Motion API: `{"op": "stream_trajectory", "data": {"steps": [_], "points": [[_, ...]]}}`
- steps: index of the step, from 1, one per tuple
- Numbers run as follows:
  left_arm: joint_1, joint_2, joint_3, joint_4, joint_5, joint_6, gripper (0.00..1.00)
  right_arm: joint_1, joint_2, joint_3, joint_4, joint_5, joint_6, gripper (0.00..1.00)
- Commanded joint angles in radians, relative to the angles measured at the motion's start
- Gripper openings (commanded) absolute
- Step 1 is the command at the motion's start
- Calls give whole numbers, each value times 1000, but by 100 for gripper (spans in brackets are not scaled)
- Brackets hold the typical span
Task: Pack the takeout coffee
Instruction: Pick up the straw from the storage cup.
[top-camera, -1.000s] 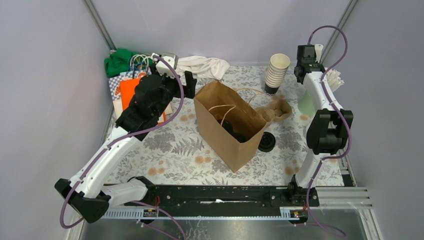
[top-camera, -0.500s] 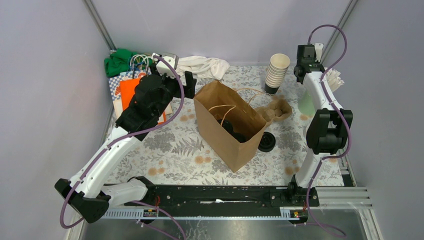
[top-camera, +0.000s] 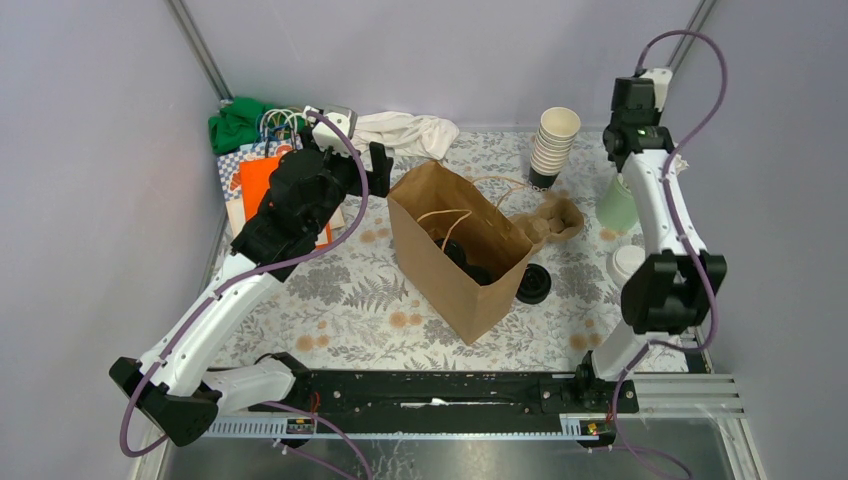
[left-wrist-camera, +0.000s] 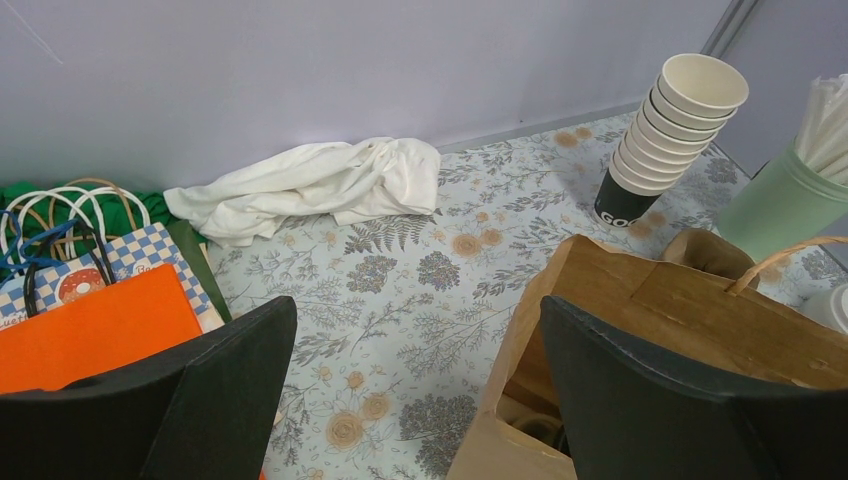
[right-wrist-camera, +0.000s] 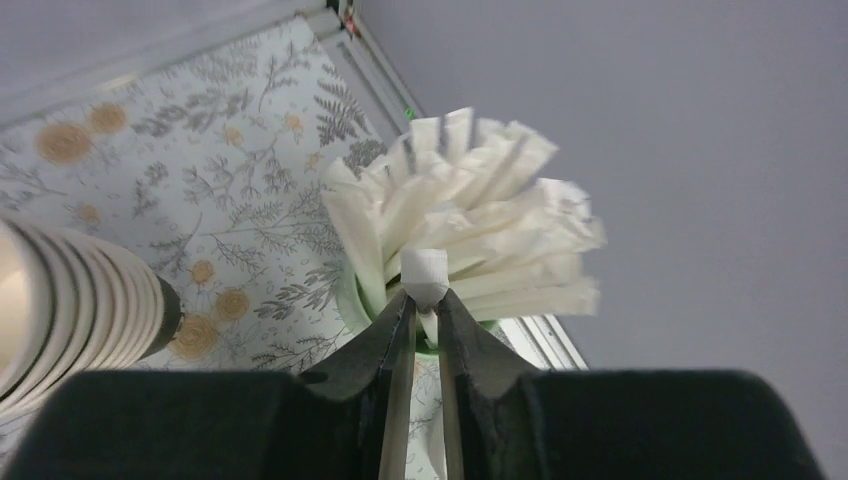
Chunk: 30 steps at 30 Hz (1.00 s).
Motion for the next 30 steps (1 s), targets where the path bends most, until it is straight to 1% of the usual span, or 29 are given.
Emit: {"op": "stream_trajectory", "data": {"steps": [1, 3, 6, 8, 10, 14, 16, 18, 23, 25, 28, 30], "points": [[5, -5, 10, 50, 0, -13, 96, 1, -177, -27, 26, 46, -22, 22], [5, -3, 9, 50, 1, -10, 96, 1, -204, -40, 27, 45, -21, 22], [5, -2, 12, 49, 8, -10, 96, 1, -232, -11, 14, 35, -22, 22], [5, 0, 16, 45, 9, -19, 96, 1, -255, 40, 5, 22, -21, 22], [5, -1, 19, 42, 7, -27, 96, 1, -279, 124, -9, -27, -21, 20], [5, 0, 20, 34, -8, -43, 96, 1, -330, 256, -31, -287, 45, 18], [5, -1, 22, 32, -13, -42, 96, 1, -362, 290, -24, -438, 80, 18], [5, 2, 27, 27, -18, -33, 96, 1, -403, 278, 10, -573, 136, 18], [5, 14, 63, -5, -27, -18, 95, 1, -477, 224, 164, -912, 295, 16], [5, 15, 69, -12, -27, -21, 95, 1, -489, 212, 236, -1036, 401, 16], [5, 11, 67, -13, -39, -43, 96, 6, -505, 172, 341, -1171, 552, 17], [5, 9, 67, -18, -42, -56, 95, 17, -517, 130, 391, -1235, 610, 18]]}}
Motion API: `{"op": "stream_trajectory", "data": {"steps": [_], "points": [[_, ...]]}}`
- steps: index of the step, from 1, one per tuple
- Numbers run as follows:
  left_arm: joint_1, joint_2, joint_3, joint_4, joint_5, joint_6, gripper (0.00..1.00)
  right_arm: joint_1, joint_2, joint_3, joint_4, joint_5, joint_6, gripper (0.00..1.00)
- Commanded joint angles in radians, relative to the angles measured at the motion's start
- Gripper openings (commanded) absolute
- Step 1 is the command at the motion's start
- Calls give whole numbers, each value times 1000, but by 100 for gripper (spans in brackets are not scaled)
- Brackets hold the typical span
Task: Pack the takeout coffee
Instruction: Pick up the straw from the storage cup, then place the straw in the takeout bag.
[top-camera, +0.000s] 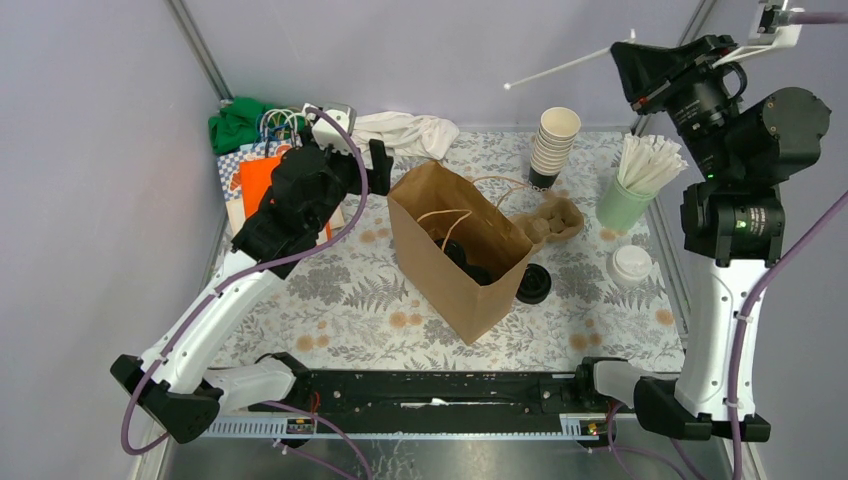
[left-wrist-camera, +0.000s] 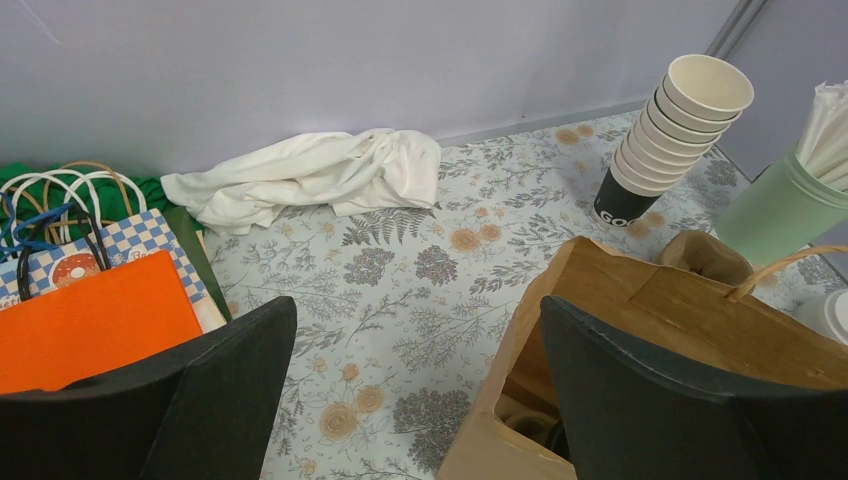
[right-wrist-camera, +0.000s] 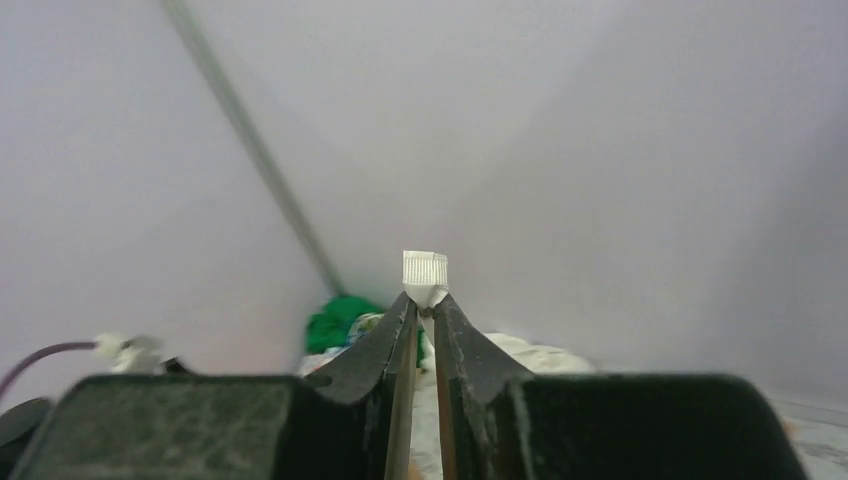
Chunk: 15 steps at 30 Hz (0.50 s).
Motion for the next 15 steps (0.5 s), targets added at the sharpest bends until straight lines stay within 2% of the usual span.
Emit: {"op": "stream_trajectory", "data": {"steps": [1, 6, 15], "points": [[5, -7, 46, 10, -29, -33, 95, 39, 2, -93, 178, -274, 229, 18], [5, -7, 74, -17, -45, -35, 95, 232, -19, -200, 133, -218, 99, 18], [5, -19, 104, -69, -71, -42, 95, 468, 53, -262, 43, -101, -169, 16]]}}
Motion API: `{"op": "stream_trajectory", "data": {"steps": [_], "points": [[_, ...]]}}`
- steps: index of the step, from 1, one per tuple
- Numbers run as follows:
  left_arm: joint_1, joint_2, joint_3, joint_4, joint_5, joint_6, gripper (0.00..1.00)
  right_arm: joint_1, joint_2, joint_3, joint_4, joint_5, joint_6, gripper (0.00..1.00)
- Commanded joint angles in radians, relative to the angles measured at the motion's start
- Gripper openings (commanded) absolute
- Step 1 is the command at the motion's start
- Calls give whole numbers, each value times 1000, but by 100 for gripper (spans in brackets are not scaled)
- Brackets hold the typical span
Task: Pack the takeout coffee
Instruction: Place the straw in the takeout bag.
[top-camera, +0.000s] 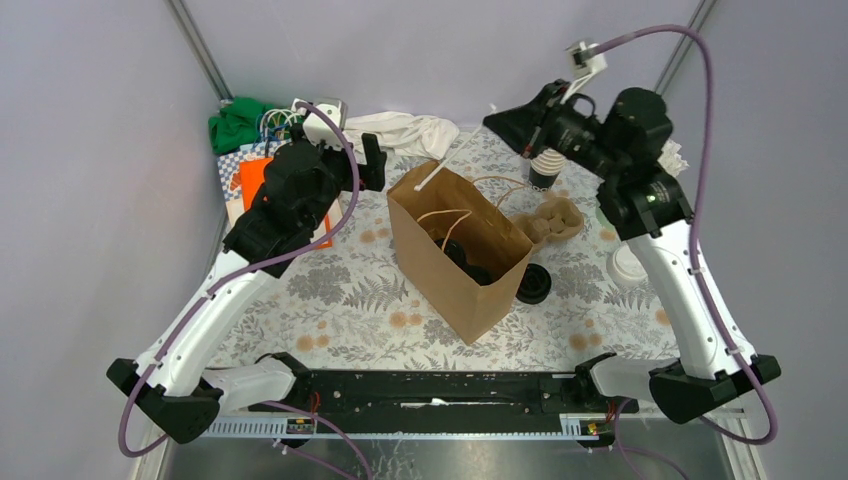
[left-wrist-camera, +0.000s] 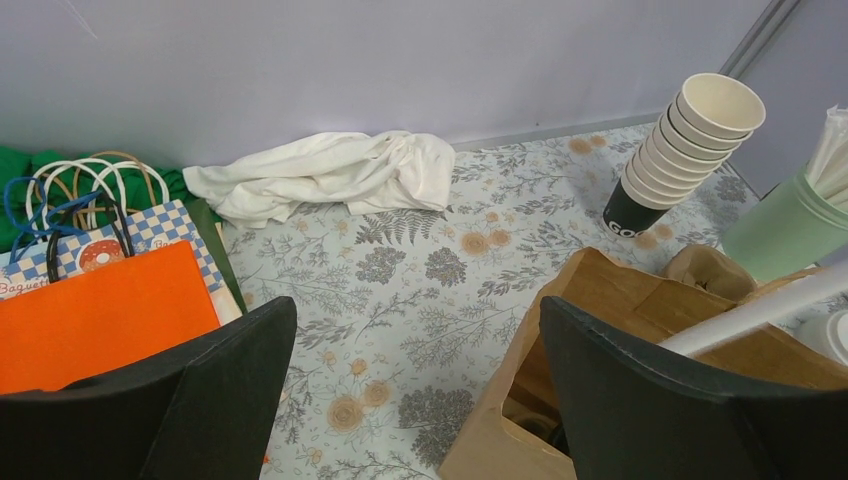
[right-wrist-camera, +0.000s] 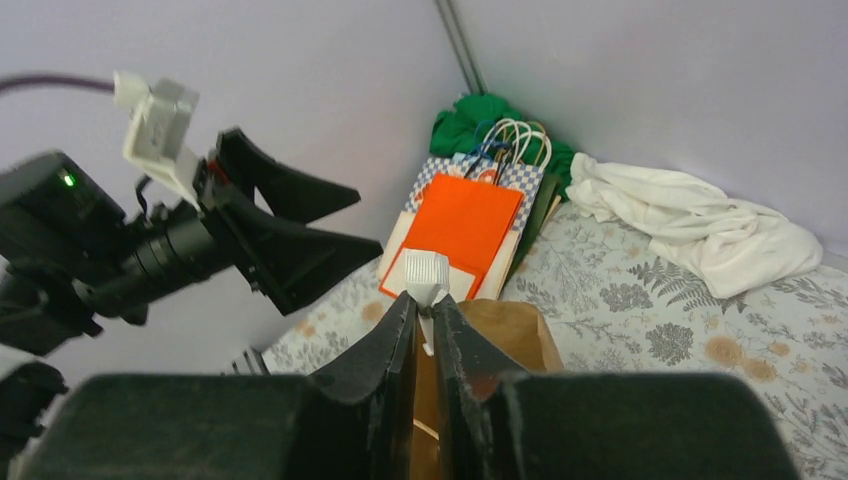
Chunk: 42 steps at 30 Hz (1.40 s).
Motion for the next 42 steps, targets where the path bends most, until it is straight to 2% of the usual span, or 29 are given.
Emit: {"op": "stream_trajectory", "data": {"steps": [1, 7, 10, 11, 13, 14, 17, 18, 24, 28, 30, 36, 42], "points": [[5, -20, 47, -10, -30, -18, 95, 102, 19, -6, -33, 62, -185, 16], [5, -28, 45, -18, -38, -21, 95, 171, 37, -38, -39, 99, -276, 16], [5, -27, 42, -21, -36, -26, 95, 196, 54, -54, -6, 102, -289, 20], [5, -28, 41, -24, -37, -30, 95, 203, 65, -48, -4, 97, -294, 29], [5, -31, 36, -25, -36, -37, 95, 215, 90, -24, -15, 96, -305, 60], [5, -34, 33, -26, -35, -40, 95, 218, 99, -11, -21, 100, -306, 72], [5, -41, 24, -32, -36, -46, 95, 218, 97, -3, -32, 194, -301, 96], [5, -42, 22, -36, -36, -48, 95, 218, 93, -1, -43, 233, -309, 99], [5, -61, 13, -54, -44, -61, 96, 200, 99, 78, -169, 469, -382, 100], [5, -83, -11, -67, -52, -100, 96, 39, 85, 77, -227, 519, -275, 100], [7, -100, -33, -73, -57, -133, 96, -48, 35, 0, -200, 539, -226, 100], [40, -169, -138, -99, -101, -258, 96, -176, -94, -219, -217, 699, -167, 100], [138, -255, -286, -135, -122, -397, 97, -215, -297, -618, -111, 756, -108, 100]]}}
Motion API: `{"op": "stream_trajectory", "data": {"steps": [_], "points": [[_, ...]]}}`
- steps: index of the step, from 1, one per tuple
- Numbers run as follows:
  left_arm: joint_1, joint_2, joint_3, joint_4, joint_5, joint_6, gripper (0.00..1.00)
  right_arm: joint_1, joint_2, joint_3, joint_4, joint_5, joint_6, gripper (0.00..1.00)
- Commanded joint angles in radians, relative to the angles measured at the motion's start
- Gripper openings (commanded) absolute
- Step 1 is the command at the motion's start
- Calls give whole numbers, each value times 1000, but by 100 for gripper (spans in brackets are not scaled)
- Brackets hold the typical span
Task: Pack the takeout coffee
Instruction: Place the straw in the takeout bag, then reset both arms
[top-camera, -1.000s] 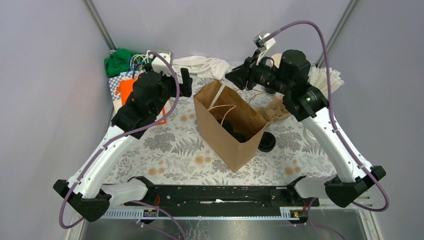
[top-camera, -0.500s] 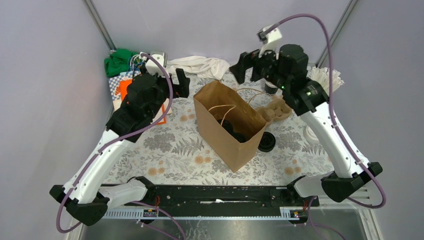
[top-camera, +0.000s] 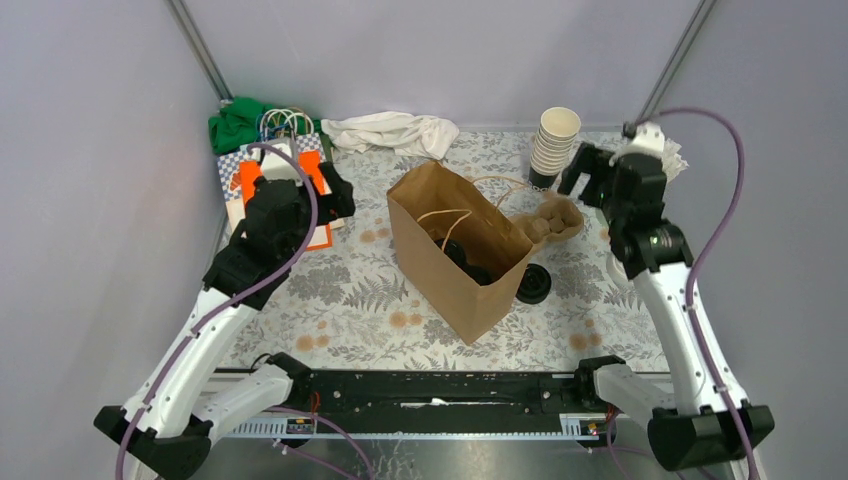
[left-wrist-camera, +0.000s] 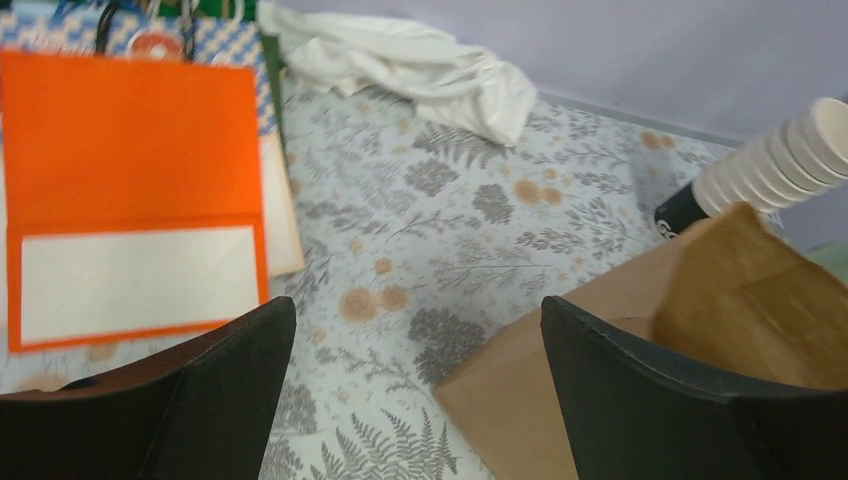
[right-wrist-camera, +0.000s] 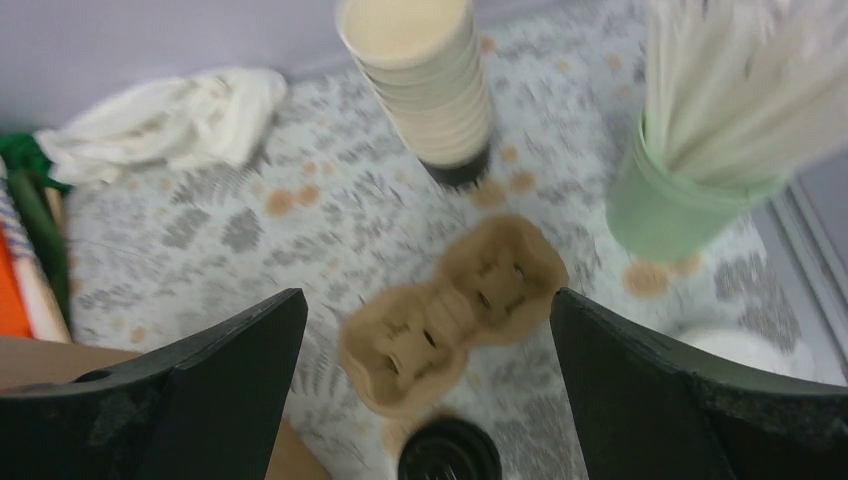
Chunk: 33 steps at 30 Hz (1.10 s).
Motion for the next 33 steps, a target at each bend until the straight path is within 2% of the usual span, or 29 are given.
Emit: {"op": "stream_trajectory", "data": {"steps": [1, 6, 10, 14, 16, 19, 22, 23, 25, 27, 31, 33], "points": [[62, -68, -108, -19, -38, -149, 97, -11, -141, -252, 99, 87, 54, 100], [71, -135, -311, 59, -34, -215, 99, -10, -219, -459, 219, 10, 35, 100], [71, -195, -464, 205, -86, -201, 99, -9, -237, -612, 417, -54, -30, 100], [73, -218, -610, 392, -119, -136, 99, -13, -221, -715, 549, -31, -102, 100], [93, -208, -648, 473, -105, -95, 99, -40, -232, -752, 603, -54, -105, 100], [147, -134, -635, 510, -46, -76, 99, -70, -229, -791, 652, -86, -121, 100], [186, -69, -660, 603, -96, -27, 99, -83, -159, -829, 722, -43, -177, 100], [212, -57, -692, 654, -92, -11, 99, -91, -136, -869, 790, -9, -149, 100], [259, -34, -750, 777, -73, 30, 99, -125, -95, -960, 981, -37, -97, 99], [275, 36, -770, 872, -127, 83, 99, -132, -9, -1005, 1119, -69, -110, 96], [296, 163, -739, 927, -181, 110, 99, -132, 166, -1003, 1276, -41, -136, 96], [300, 208, -764, 1043, -160, 101, 99, -132, 234, -990, 1347, -38, -142, 97]]}}
